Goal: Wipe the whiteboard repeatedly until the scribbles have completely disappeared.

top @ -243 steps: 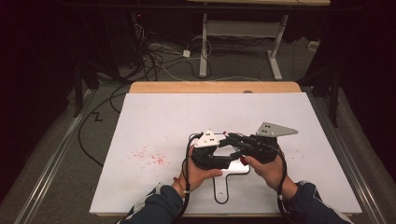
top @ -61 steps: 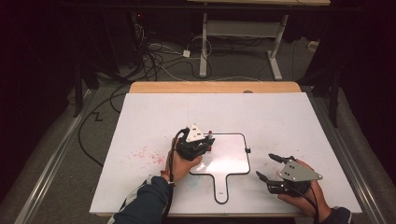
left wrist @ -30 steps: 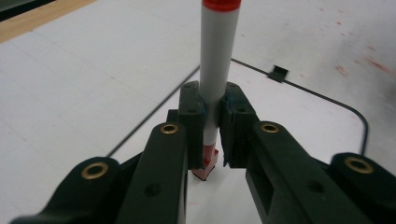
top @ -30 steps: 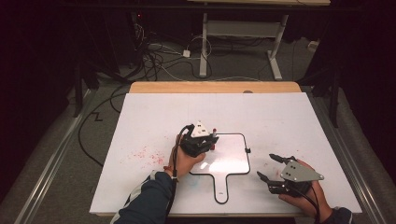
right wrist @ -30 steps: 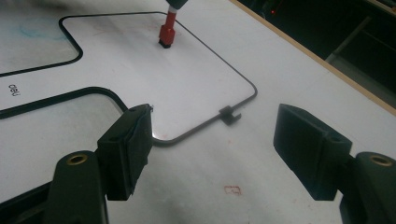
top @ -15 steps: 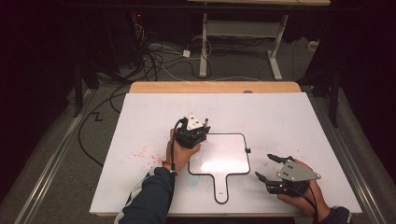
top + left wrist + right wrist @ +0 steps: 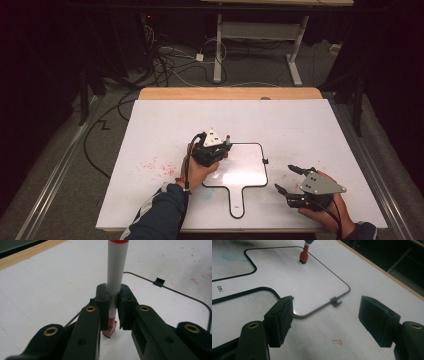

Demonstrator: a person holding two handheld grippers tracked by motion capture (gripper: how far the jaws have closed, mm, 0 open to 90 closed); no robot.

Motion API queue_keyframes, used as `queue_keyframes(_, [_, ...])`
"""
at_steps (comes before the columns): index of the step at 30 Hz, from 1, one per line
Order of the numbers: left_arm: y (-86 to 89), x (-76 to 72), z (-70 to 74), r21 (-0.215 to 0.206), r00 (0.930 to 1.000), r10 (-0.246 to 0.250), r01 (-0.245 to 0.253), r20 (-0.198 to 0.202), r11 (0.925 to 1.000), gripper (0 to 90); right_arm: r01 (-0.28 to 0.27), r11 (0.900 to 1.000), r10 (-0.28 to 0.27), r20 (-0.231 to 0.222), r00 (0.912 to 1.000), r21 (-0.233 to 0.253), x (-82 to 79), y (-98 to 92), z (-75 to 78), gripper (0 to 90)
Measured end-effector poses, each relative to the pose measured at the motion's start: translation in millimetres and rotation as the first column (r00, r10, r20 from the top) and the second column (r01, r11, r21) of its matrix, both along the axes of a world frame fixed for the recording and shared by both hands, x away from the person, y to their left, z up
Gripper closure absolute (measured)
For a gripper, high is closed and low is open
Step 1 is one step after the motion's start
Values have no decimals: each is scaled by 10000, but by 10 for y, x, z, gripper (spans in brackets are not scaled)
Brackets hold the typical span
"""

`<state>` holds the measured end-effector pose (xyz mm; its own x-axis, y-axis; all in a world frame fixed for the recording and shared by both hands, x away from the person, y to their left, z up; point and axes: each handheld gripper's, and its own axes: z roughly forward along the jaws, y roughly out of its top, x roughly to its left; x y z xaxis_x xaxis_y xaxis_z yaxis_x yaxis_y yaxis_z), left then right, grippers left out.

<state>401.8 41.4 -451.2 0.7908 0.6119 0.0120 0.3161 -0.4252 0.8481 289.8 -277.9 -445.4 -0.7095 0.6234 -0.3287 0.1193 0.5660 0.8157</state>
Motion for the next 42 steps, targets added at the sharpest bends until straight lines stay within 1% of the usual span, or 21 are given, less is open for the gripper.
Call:
queue_keyframes(2, [11, 16, -1, 49, 10000, 52, -52, 66, 10000, 788, -12, 10000, 12, 24, 10000, -18, -4, 7, -1, 290])
queue_keyframes(4, [37, 55, -10, 111, 9991, 345, -348, 246, 9993, 788, -10, 10000, 10, 5, 10000, -39, -2, 12, -5, 290])
queue_keyframes(6, [105, 152, -33, -174, 9972, 716, -712, 216, 9973, 788, -31, 10000, 31, -36, 10000, -38, 4, 13, -12, 290])
queue_keyframes(7, [126, 189, -42, -195, 9953, 911, -905, 326, 9957, 788, -22, 10000, 22, -50, 10000, -65, 10, 14, -16, 290])
queue_keyframes(8, [140, 228, -47, -240, 9953, 853, -843, 467, 9962, 788, -58, 10000, 58, -68, 10000, -69, 13, 16, -19, 290])
queue_keyframes(9, [163, 257, -55, -481, 9942, 1062, -1053, 166, 9933, 788, -71, 10000, 70, -69, 10000, -70, 12, 19, -21, 290])
queue_keyframes(10, [171, 270, -58, -551, 9938, 1103, -1096, 108, 9924, 788, -68, 9999, 67, -76, 9999, -84, 10, 24, -22, 291])
queue_keyframes(12, [155, 259, -60, -520, 9952, 967, -957, 155, 9940, 788, -89, 9999, 88, -81, 9999, -104, 11, 24, -23, 290])
queue_keyframes(13, [139, 244, -52, -504, 9977, 655, -646, 158, 9966, 788, -110, 9999, 109, -76, 9999, -111, 11, 15, -21, 290])
queue_keyframes(14, [135, 214, -44, -381, 9977, 675, -673, 37, 9970, 788, -110, 9999, 109, -76, 9999, -111, 11, 15, -21, 290])
queue_keyframes(15, [124, 192, -41, -349, 9986, 523, -519, 94, 9980, 788, -92, 9999, 92, -66, 9999, -87, 12, 12, -22, 290])
queue_keyframes(17, [117, 124, -31, -372, 9996, 268, -271, -104, 9989, 788, -57, 9999, 56, -78, 10000, -91, 12, 5, -21, 290])
queue_keyframes(19, [112, 27, -12, -61, 10000, 79, -79, -43, 10000, 789, -64, 10000, 64, -75, 10000, -67, 2, 6, -17, 291])
queue_keyframes(24, [150, -116, 18, -31, 9985, -276, 275, -468, 9996, 788, -46, 9999, 46, -16, 10000, -90, -7, 6, -8, 291])
queue_keyframes(28, [144, -264, 26, 79, 9961, -749, 753, -470, 9971, 788, -77, 9999, 76, -24, 10000, -113, -8, 19, -7, 291])
queue_keyframes(31, [149, -310, 28, 224, 9961, -815, 823, -331, 9964, 788, -105, 9999, 105, -63, 9999, -125, -1, 23, -10, 290])
queue_keyframes(33, [160, -275, 18, 176, 9977, -625, 630, -266, 9979, 788, -101, 9998, 100, -64, 9999, -146, -2, 31, -14, 290])
queue_keyframes(36, [187, -163, 1, 253, 9999, -159, 157, 63, 9996, 788, -138, 9998, 138, -66, 9999, -148, -1, 39, -18, 291])
queue_keyframes(39, [243, -11, -4, 315, 9990, 408, -413, 189, 9986, 788, -150, 9997, 149, -66, 9999, -177, 5, 40, -22, 290])
queue_keyframes(41, [275, 58, -11, 318, 9977, 619, -628, 284, 9975, 788, -142, 9998, 140, -88, 9999, -169, 3, 37, -25, 291])
queue_keyframes(42, [294, 105, -18, 186, 9969, 719, -725, 321, 9972, 788, -148, 9997, 146, -90, 9999, -171, 4, 34, -25, 291])
